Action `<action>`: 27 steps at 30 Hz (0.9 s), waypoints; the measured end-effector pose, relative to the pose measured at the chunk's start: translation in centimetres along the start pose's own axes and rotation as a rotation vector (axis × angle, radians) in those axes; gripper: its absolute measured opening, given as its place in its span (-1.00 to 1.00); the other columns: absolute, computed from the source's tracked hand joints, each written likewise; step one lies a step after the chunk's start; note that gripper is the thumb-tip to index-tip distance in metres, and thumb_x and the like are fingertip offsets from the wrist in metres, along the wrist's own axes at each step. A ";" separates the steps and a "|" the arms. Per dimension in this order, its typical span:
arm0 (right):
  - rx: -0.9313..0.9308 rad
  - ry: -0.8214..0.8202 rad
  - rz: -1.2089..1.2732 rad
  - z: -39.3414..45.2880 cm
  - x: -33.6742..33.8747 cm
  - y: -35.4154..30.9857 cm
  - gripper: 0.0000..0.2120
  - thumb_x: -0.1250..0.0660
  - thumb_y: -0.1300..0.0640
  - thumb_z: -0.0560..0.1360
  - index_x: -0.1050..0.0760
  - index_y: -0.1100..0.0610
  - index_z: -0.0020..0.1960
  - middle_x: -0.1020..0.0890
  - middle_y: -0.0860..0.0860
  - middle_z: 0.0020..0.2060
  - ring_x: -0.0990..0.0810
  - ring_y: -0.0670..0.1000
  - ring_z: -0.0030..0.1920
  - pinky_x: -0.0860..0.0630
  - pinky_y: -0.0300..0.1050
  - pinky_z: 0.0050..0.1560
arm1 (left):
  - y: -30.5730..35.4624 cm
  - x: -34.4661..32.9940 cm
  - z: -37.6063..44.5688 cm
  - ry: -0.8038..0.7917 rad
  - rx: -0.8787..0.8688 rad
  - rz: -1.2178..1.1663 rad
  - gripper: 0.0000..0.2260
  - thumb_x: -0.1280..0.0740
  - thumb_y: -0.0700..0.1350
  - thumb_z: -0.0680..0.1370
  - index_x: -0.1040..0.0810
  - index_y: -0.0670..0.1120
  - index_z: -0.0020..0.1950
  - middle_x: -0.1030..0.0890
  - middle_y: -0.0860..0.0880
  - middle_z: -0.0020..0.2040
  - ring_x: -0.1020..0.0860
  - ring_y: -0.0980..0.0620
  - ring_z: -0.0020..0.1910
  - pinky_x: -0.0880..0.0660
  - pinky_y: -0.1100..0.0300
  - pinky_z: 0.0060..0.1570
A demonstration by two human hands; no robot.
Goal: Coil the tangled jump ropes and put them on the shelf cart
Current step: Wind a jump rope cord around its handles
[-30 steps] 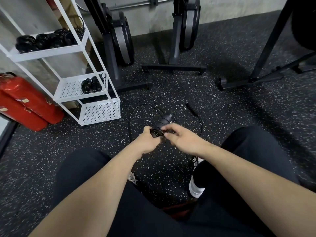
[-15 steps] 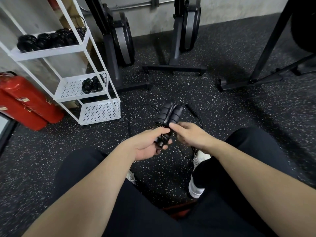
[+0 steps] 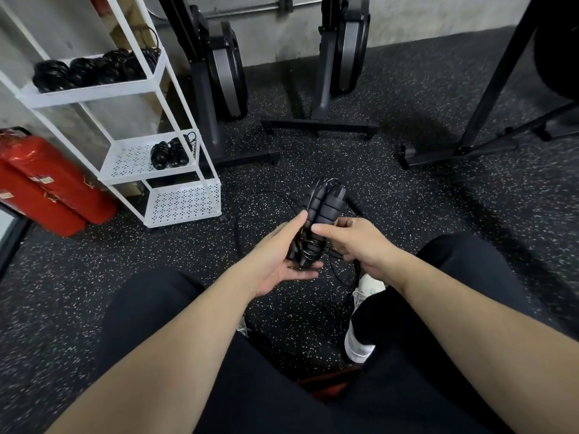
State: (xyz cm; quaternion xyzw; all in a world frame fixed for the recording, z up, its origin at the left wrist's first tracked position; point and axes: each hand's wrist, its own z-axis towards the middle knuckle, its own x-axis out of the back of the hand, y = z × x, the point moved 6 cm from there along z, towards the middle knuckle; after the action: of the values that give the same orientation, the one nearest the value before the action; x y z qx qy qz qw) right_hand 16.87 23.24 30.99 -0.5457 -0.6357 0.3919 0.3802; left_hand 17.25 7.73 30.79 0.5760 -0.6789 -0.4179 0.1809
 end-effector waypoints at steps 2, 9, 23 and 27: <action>-0.006 0.014 0.031 0.1 -0.2 0.1 -0.74 -0.53 -0.10 0.44 -0.57 0.03 -0.03 -0.34 -0.19 -0.54 -0.24 -0.18 -0.52 -0.18 -0.21 -0.40 | 0.0 -0.2 0.3 0.082 -0.042 0.014 -0.41 -0.42 0.34 0.42 -0.53 -0.01 0.29 -0.71 -0.24 0.08 -0.71 -0.20 -0.12 -0.67 -0.05 -0.07; 0.024 0.018 0.031 0.5 -0.3 0.5 -0.52 -0.56 -0.23 0.29 -0.55 0.05 0.02 -0.35 -0.17 -0.50 -0.24 -0.16 -0.49 -0.17 -0.22 -0.43 | 0.7 0.1 0.8 0.207 -0.177 0.148 -0.68 -0.29 0.20 0.65 -0.53 -0.01 0.23 -0.71 -0.21 -0.01 -0.64 -0.08 -0.25 -0.55 0.01 -0.20; 0.188 -0.056 -0.316 -0.4 0.2 -1.2 -0.67 -0.25 -0.15 0.65 -0.62 -0.03 -0.17 -0.42 -0.19 -0.50 -0.31 -0.06 -0.42 -0.27 -0.12 -0.31 | 1.3 1.4 0.2 0.150 -0.103 -0.193 -0.64 -0.32 0.13 0.64 -0.64 -0.12 0.22 -0.67 -0.15 -0.11 -0.55 0.00 -0.35 -0.48 0.14 -0.30; 0.226 -0.193 -0.273 -0.7 -0.4 -1.3 -0.79 -0.24 -0.02 0.68 -0.63 -0.07 -0.02 -0.43 -0.20 -0.46 -0.32 -0.11 -0.42 -0.27 -0.22 -0.37 | 2.0 2.1 -0.1 0.169 -0.080 -0.317 -0.69 -0.30 0.10 0.65 -0.66 -0.12 0.10 -0.65 -0.14 -0.19 -0.51 -0.01 -0.39 -0.42 0.19 -0.39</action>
State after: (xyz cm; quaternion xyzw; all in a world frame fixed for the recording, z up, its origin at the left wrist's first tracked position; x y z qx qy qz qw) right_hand 17.07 22.75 32.45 -0.3682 -0.6892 0.4561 0.4258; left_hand 15.46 5.67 31.92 0.7014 -0.5447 -0.4178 0.1919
